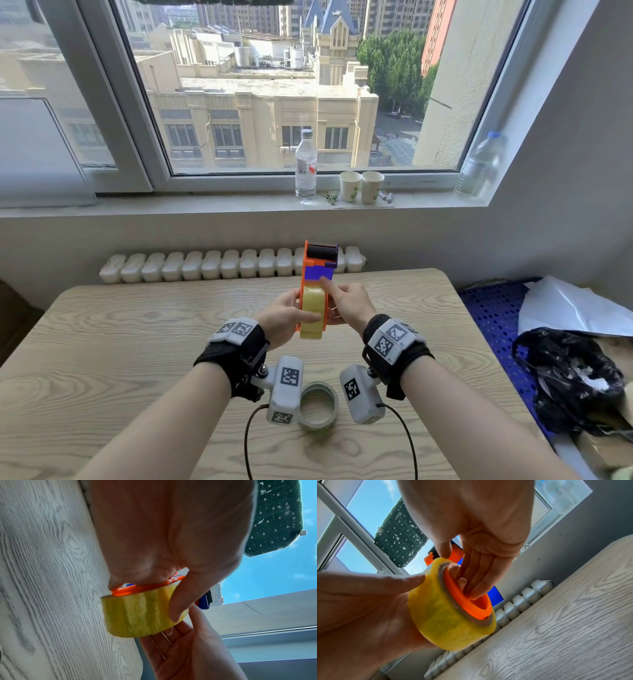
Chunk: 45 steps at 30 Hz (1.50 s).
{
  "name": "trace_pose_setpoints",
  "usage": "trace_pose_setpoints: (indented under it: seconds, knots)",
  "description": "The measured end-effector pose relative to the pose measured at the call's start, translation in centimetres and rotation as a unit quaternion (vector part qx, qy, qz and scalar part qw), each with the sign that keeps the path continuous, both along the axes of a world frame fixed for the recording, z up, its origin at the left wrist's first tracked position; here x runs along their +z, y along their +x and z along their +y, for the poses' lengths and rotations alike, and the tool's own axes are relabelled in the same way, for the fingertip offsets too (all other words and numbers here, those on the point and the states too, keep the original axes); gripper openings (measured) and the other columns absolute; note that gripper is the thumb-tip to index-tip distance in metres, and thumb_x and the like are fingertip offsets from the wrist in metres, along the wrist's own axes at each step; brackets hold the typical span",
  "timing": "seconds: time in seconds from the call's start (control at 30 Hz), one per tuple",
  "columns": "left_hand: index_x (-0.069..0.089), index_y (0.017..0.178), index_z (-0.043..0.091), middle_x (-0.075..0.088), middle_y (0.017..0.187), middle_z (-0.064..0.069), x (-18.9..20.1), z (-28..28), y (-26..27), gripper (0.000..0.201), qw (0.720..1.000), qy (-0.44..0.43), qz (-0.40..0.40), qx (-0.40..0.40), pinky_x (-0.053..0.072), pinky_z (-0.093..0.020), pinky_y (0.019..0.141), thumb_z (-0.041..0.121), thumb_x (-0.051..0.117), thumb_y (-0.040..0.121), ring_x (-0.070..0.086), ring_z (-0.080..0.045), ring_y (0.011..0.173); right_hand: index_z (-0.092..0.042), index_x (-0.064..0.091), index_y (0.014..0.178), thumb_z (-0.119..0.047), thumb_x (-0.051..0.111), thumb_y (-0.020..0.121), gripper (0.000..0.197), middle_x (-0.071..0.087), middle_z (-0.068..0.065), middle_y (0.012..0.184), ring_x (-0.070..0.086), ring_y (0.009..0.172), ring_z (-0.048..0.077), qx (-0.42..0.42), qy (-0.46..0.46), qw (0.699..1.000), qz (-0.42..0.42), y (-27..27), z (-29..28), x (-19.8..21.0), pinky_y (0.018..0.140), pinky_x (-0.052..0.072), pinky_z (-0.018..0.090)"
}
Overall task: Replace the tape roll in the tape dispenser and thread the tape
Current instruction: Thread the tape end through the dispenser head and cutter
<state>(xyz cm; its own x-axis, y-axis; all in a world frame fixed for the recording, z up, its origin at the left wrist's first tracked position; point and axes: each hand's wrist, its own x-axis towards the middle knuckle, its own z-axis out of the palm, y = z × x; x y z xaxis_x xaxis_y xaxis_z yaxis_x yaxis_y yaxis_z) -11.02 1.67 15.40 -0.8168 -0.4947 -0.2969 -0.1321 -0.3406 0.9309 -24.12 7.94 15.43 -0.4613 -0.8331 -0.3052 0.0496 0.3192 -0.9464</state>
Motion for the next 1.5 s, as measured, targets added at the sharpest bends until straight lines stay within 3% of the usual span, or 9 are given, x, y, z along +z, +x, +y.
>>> trace_pose_setpoints:
  seconds: [0.07, 0.2, 0.43, 0.57, 0.77, 0.87, 1.17, 1.3, 1.5]
  knots:
    - [0.049, 0.125, 0.002, 0.061, 0.115, -0.020, 0.0, 0.0, 0.0, 0.042, 1.000, -0.011, 0.002, -0.004, 0.046, -0.044, 0.097, -0.009, 0.054, 0.085, 0.060, -0.033, 0.109, 0.001, 0.064, 0.093, -0.043, 0.051, 0.091, 0.046, 0.067, 0.017, 0.087, 0.067, 0.074, 0.030, -0.004, 0.001, 1.000, 0.029, 0.1, 0.0, -0.3, 0.070, 0.058, 0.042]
    - [0.052, 0.120, 0.004, 0.066, 0.098, -0.009, 0.2, 0.1, 0.1, 0.032, 1.000, -0.018, 0.017, -0.003, 0.051, -0.032, 0.081, -0.005, 0.052, 0.089, 0.066, -0.019, 0.087, -0.009, 0.055, 0.114, -0.039, 0.050, 0.092, 0.037, 0.065, 0.010, 0.107, 0.064, 0.087, 0.020, -0.009, -0.028, 0.990, 0.135, 0.4, 0.5, -0.5, 0.083, 0.055, 0.041]
    - [0.055, 0.115, 0.001, 0.066, 0.097, -0.010, -0.1, 0.2, 0.0, 0.023, 1.000, -0.003, 0.008, -0.022, 0.056, -0.025, 0.070, 0.002, 0.047, 0.093, 0.068, -0.016, 0.084, -0.016, 0.063, 0.116, -0.024, 0.051, 0.093, 0.027, 0.057, 0.008, 0.121, 0.058, 0.105, 0.023, 0.072, -0.062, 0.957, 0.274, 0.7, 1.3, -0.1, 0.088, 0.053, 0.041]
    - [0.054, 0.115, 0.001, 0.064, 0.099, -0.012, -0.3, 0.4, -0.1, 0.022, 1.000, -0.008, -0.007, -0.024, 0.053, -0.030, 0.075, 0.004, 0.048, 0.094, 0.064, -0.021, 0.088, -0.015, 0.066, 0.112, -0.020, 0.051, 0.093, 0.024, 0.060, 0.004, 0.118, 0.056, 0.105, 0.018, 0.089, -0.069, 0.941, 0.319, 0.7, 1.6, 0.1, 0.084, 0.049, 0.026]
    - [0.056, 0.109, 0.008, 0.065, 0.096, -0.009, -0.5, 0.3, -0.2, 0.019, 0.998, -0.033, -0.025, -0.037, 0.053, -0.029, 0.074, 0.000, 0.051, 0.091, 0.065, -0.019, 0.085, -0.017, 0.068, 0.096, -0.021, 0.056, 0.089, 0.014, 0.064, 0.004, 0.094, 0.059, 0.089, 0.021, 0.054, -0.063, 0.939, 0.335, 0.8, 1.4, 0.2, 0.081, 0.054, 0.044]
    - [0.058, 0.101, 0.011, 0.065, 0.091, -0.008, -0.2, 0.5, -0.3, 0.018, 0.998, -0.047, -0.030, -0.041, 0.055, -0.022, 0.066, -0.002, 0.051, 0.091, 0.065, -0.017, 0.080, -0.020, 0.069, 0.091, -0.023, 0.058, 0.087, 0.012, 0.068, 0.004, 0.092, 0.062, 0.085, 0.023, 0.035, -0.065, 0.929, 0.364, 1.0, 1.3, 0.1, 0.077, 0.054, 0.043]
    - [0.059, 0.098, 0.007, 0.065, 0.091, -0.009, 0.2, 0.6, -0.4, 0.010, 0.994, -0.074, -0.055, -0.059, 0.054, -0.026, 0.070, 0.003, 0.053, 0.092, 0.064, -0.019, 0.081, -0.005, 0.058, 0.097, -0.018, 0.046, 0.094, 0.018, 0.063, 0.012, 0.100, 0.059, 0.090, 0.028, 0.072, -0.072, 0.849, 0.518, 1.3, 1.7, -0.4, 0.070, 0.042, 0.032]
    - [0.057, 0.102, 0.005, 0.064, 0.090, -0.009, 0.3, 0.7, -0.3, 0.012, 0.994, -0.074, -0.053, -0.055, 0.055, -0.022, 0.066, 0.004, 0.051, 0.093, 0.064, -0.016, 0.078, -0.006, 0.058, 0.097, -0.015, 0.048, 0.092, 0.015, 0.064, 0.012, 0.099, 0.057, 0.082, 0.022, 0.068, -0.076, 0.878, 0.468, 1.1, 1.7, -0.3, 0.070, 0.037, 0.024]
    - [0.056, 0.107, 0.002, 0.064, 0.089, -0.009, 0.3, 0.8, -0.3, 0.015, 0.995, -0.064, -0.051, -0.054, 0.056, -0.020, 0.063, 0.006, 0.049, 0.095, 0.065, -0.015, 0.074, -0.008, 0.060, 0.094, -0.016, 0.051, 0.091, 0.013, 0.066, 0.010, 0.097, 0.058, 0.082, 0.021, 0.060, -0.050, 0.903, 0.423, 0.6, 1.5, 0.1, 0.074, 0.047, 0.030]
